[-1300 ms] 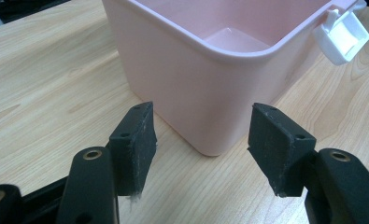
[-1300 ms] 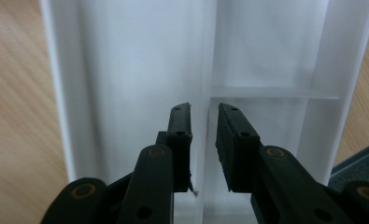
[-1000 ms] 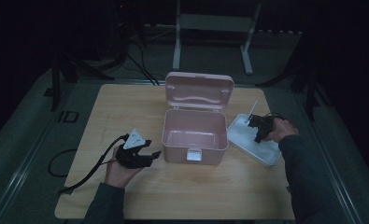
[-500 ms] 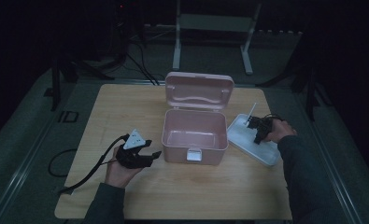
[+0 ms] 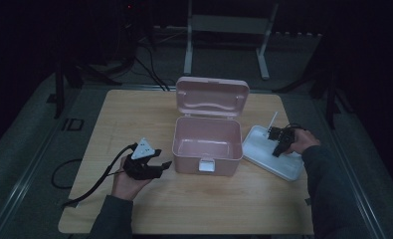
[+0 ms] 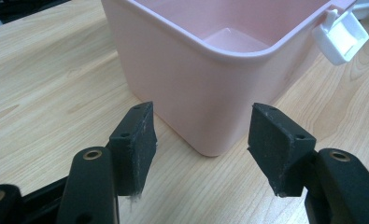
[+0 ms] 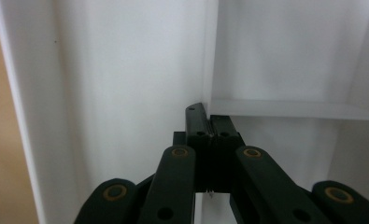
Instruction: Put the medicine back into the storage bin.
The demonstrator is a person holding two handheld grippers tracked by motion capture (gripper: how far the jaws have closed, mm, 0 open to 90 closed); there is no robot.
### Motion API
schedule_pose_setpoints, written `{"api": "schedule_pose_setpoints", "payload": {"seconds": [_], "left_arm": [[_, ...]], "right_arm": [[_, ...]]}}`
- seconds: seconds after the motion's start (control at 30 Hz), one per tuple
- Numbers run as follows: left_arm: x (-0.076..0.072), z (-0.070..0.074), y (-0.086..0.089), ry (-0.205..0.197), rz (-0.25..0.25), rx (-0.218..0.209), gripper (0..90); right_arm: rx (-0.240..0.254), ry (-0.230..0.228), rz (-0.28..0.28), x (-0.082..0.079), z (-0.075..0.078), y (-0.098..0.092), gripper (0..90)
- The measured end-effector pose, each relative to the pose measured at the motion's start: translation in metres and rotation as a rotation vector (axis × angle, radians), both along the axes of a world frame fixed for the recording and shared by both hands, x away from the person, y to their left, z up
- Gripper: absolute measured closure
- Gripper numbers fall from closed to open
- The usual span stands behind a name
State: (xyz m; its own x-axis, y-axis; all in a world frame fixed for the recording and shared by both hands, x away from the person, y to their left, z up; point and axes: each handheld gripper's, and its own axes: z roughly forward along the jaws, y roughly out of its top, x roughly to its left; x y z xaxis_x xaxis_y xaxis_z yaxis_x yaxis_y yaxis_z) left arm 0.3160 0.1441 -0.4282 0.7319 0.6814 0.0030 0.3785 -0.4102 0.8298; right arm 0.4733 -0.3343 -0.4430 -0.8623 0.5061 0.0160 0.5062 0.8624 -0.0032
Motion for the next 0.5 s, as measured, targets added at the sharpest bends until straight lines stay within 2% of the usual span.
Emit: {"api": "schedule_pose_setpoints", "payload": {"seconds": [0.03, 0.2, 0.5], "left_arm": [[0.0, 0.0, 0.0, 0.0, 0.001, 0.0, 41.0], [0.0, 0.0, 0.0, -0.001, 0.001, 0.001, 41.0], [0.0, 0.0, 0.0, -0.001, 0.001, 0.002, 41.0]], "right_arm": [[0.005, 0.01, 0.01, -0.003, 0.002, -0.001, 89.5], [0.018, -0.006, 0.046, -0.013, 0.018, -0.006, 89.5], [0.032, -0.041, 0.097, -0.028, 0.055, -0.006, 89.5]]}}
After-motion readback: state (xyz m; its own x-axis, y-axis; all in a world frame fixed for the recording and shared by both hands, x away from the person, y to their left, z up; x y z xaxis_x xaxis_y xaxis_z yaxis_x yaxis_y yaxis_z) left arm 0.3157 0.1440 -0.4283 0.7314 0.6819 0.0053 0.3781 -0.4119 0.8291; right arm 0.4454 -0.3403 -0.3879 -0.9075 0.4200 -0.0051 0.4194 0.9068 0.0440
